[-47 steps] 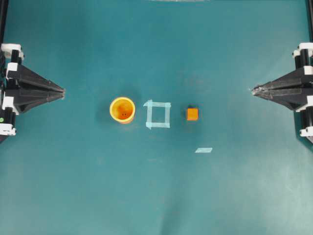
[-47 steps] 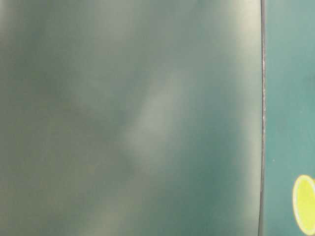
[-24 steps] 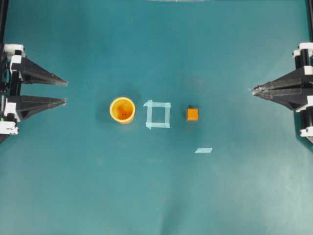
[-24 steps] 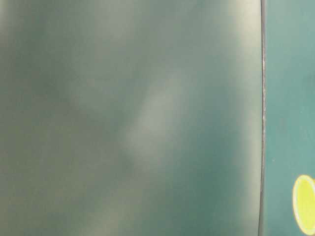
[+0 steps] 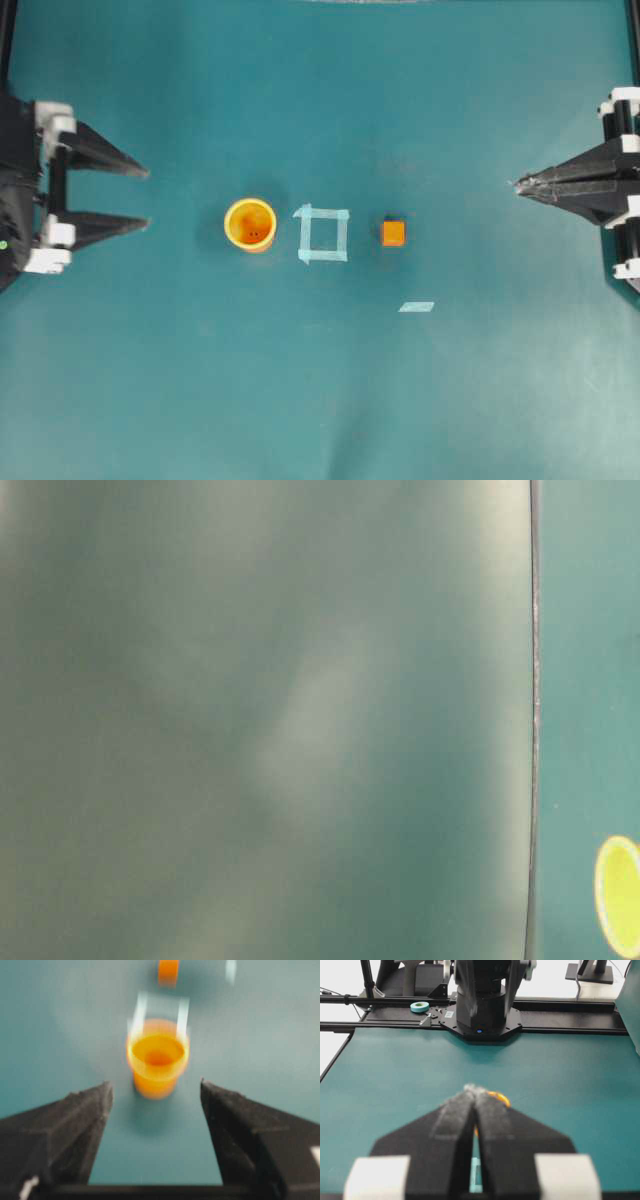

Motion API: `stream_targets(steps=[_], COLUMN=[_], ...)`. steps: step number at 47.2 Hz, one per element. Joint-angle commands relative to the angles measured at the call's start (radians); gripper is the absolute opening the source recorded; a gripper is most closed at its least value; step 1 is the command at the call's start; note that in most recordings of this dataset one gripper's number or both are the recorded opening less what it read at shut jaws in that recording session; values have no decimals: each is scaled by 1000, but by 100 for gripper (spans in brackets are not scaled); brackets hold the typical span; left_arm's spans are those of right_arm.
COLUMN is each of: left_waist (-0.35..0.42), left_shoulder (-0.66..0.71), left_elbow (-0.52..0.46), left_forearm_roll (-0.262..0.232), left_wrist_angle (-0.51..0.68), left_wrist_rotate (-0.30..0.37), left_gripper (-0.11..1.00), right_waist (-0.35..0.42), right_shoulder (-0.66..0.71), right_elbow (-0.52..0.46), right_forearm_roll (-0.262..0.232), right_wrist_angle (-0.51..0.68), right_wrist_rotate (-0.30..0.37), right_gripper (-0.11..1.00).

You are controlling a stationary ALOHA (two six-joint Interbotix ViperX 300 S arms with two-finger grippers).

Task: Move the cup backward with left arm.
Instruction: 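Move the open left gripper right toward the orange cup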

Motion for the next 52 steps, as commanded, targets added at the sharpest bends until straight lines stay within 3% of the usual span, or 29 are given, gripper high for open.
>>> stream_targets(steps=[1, 25, 52], left_waist=[-11, -11, 0], left_shoulder=[48, 321, 588], left_elbow=[-28, -34, -77], left_forearm_roll=[5, 11, 11], left_wrist_angle=[8, -144, -367], left_wrist_rotate=[2, 3, 0], left_gripper=[69, 78, 78], right_waist=[2, 3, 3], right_shoulder=[3, 3, -2], right_elbow=[-35, -40, -46], right_forearm_roll=[0, 0, 2], right_wrist_angle=[-3, -2, 3], right_wrist_rotate=[2, 2, 9], right_gripper=[0, 0, 0])
